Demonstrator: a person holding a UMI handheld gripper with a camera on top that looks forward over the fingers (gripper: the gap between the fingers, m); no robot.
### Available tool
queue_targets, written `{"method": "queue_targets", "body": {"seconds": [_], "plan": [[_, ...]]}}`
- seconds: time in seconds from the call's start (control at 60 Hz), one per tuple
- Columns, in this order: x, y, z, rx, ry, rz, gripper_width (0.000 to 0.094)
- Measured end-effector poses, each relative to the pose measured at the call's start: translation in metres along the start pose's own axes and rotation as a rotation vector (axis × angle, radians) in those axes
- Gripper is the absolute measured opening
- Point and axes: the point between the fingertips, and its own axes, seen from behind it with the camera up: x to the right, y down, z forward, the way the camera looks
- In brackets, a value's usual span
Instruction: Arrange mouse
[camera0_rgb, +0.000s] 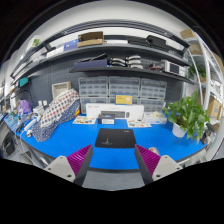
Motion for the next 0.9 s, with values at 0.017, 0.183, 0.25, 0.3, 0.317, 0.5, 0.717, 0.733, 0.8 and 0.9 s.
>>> {"method": "queue_targets", "body": {"seconds": [0.017, 0.183, 0.25, 0.3, 0.317, 0.5, 0.717, 0.733, 0.8, 0.9], "plan": [[0.001, 0.002, 0.0, -0.004, 0.0, 0.001, 0.0844], [0.017, 0.046, 0.011, -0.048, 0.008, -0.005, 0.0852], [0.032, 0.073, 0.014, -0.077, 0.023, -0.011, 0.0851], [0.048, 0.097, 0.015, -0.113, 0.043, -0.01, 0.0851], [0.054, 0.105, 0.015, -0.127, 0.051, -0.008, 0.0851], [0.125, 0.171, 0.026, -0.244, 0.147, 0.031, 0.0843], [0.198, 0.187, 0.079, -0.287, 0.216, 0.056, 0.0839], [0.201, 0.185, 0.085, -0.287, 0.217, 0.056, 0.0837], [0.215, 0.177, 0.113, -0.283, 0.212, 0.051, 0.0831], [0.23, 0.167, 0.155, -0.29, 0.192, 0.031, 0.0826]]}}
